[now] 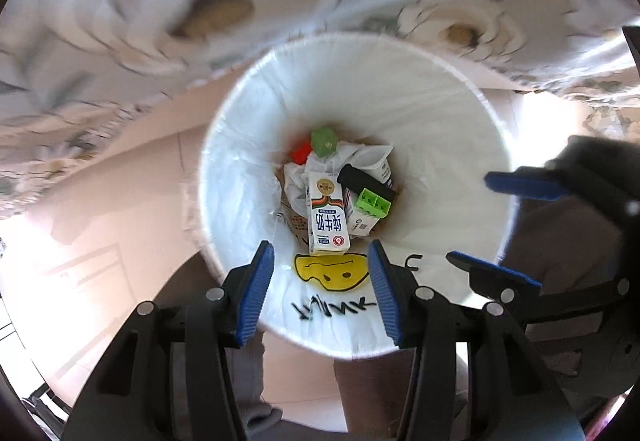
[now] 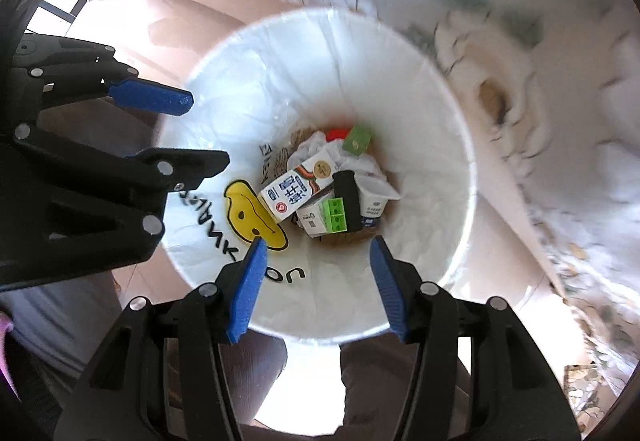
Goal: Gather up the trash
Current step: 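Raise both open tools up away from the wastebasket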
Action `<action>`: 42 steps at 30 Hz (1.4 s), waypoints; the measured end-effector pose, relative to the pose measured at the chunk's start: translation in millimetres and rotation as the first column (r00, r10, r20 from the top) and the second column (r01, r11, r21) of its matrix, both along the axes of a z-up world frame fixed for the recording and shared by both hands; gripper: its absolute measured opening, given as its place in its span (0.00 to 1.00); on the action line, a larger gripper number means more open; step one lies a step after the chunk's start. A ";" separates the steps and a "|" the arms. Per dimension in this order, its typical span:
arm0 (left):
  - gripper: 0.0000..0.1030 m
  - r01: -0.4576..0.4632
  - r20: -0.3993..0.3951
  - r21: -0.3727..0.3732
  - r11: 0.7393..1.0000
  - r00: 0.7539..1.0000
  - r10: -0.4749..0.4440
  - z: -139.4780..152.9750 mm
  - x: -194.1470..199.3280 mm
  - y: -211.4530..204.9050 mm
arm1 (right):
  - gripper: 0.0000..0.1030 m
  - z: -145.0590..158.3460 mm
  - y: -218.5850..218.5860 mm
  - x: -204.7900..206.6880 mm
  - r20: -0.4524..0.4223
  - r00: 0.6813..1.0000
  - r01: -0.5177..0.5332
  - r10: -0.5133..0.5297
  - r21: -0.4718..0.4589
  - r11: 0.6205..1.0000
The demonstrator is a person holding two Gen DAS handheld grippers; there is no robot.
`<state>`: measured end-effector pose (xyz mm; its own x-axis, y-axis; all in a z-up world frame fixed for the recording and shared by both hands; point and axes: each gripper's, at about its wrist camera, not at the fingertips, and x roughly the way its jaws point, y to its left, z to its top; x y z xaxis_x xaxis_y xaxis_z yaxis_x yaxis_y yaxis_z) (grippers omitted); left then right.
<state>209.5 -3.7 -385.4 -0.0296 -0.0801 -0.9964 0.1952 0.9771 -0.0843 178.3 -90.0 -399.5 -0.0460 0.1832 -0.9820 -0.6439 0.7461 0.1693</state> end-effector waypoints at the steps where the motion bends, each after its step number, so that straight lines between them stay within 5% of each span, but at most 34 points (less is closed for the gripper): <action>1: 0.49 0.004 0.012 0.005 1.000 1.000 -0.004 8.5 -1.7 -0.3 | 0.53 9.2 -0.7 -1.2 0.013 1.000 0.001 -0.001 0.002 1.000; 9: 0.50 0.010 0.123 0.012 1.000 0.992 -0.012 84.5 -17.2 0.7 | 0.60 77.2 -10.0 -15.0 0.139 0.990 -0.017 0.017 0.000 1.000; 16: 0.59 0.029 0.291 0.060 0.998 0.956 -0.045 158.1 -38.1 -1.9 | 0.68 148.0 -33.3 -23.9 0.202 0.978 0.045 -0.058 0.069 0.997; 21: 0.80 0.039 0.408 0.061 0.997 0.911 -0.060 210.3 -61.3 -4.8 | 0.73 202.1 -49.6 -41.2 0.251 0.963 0.063 -0.098 0.145 0.987; 27: 0.87 0.064 0.533 0.073 0.995 0.841 -0.093 267.8 -97.0 -8.4 | 0.79 262.2 -64.2 -75.3 0.333 0.933 0.075 -0.140 0.201 0.977; 42: 0.91 -0.012 0.714 0.075 0.997 0.699 -0.045 356.5 -180.8 -4.3 | 0.83 359.4 -80.0 -177.1 0.614 0.752 0.123 -0.239 0.226 0.966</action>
<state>28.8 -7.9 -28.9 0.6928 -0.0176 -0.7210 0.1846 0.9707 0.1537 1.2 -170.1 -40.1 0.6240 0.2806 -0.7293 -0.5023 0.8590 -0.0993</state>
